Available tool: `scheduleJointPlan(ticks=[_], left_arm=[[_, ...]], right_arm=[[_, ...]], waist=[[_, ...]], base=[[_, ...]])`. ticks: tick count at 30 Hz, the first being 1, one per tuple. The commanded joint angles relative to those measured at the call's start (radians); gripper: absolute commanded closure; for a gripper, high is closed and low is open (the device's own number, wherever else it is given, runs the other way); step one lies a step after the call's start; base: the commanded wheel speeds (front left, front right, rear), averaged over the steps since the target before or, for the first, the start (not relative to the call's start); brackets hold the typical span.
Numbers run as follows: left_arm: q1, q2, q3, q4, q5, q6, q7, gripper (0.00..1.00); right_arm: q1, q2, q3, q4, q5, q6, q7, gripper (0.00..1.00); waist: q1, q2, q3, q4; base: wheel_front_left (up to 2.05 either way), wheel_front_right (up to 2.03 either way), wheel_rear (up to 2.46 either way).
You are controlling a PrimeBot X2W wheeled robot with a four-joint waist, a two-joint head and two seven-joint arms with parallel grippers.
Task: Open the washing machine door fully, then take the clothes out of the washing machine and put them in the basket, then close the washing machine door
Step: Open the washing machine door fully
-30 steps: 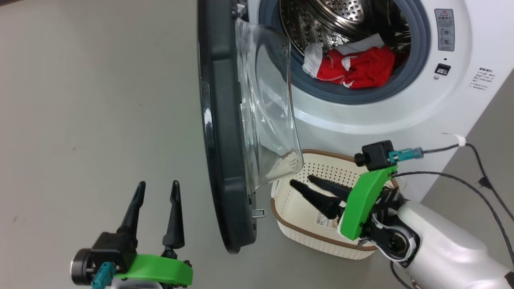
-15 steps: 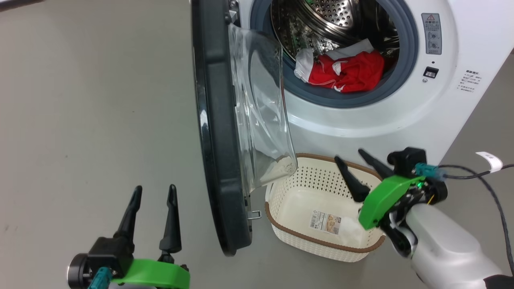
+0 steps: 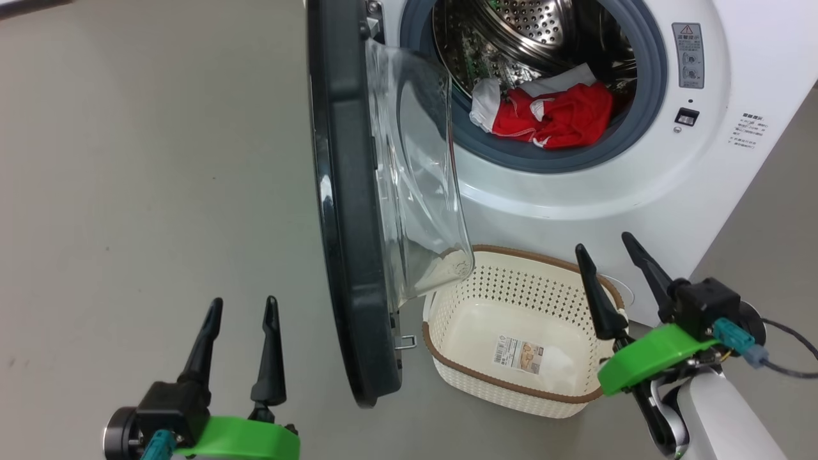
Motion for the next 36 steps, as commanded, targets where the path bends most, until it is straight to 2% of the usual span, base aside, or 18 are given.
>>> scheduleJointPlan(ticks=[1,5,12,36], left_arm=[[-0.015,0.012,0.039,-0.031,0.015,-0.005,-0.005,0.00],[-0.016,0.010,0.040,-0.032,0.020,-0.009,-0.005,0.00],[-0.011,0.008,0.046,-0.025,0.029,-0.015,-0.005,0.00],[-0.010,0.007,0.047,0.006,0.053,-0.026,-0.005,0.00]], right_arm=[[0.004,0.005,0.013,-0.038,-0.011,0.003,-0.009,0.00],[0.054,0.012,0.003,-0.099,-0.040,0.003,-0.009,0.00],[0.107,0.014,0.020,-0.142,-0.010,0.003,-0.009,0.00],[0.111,0.014,0.052,-0.121,0.001,0.003,-0.009,0.00]], waist=[[0.0000,0.0000,0.000,-0.001],[0.0000,0.0000,-0.001,-0.002],[0.0000,0.0000,-0.007,-0.006],[0.0000,0.0000,-0.010,-0.015]], base=[[0.00,0.00,0.00],[0.00,0.00,0.00],[0.00,0.00,0.00],[0.00,0.00,0.00]])
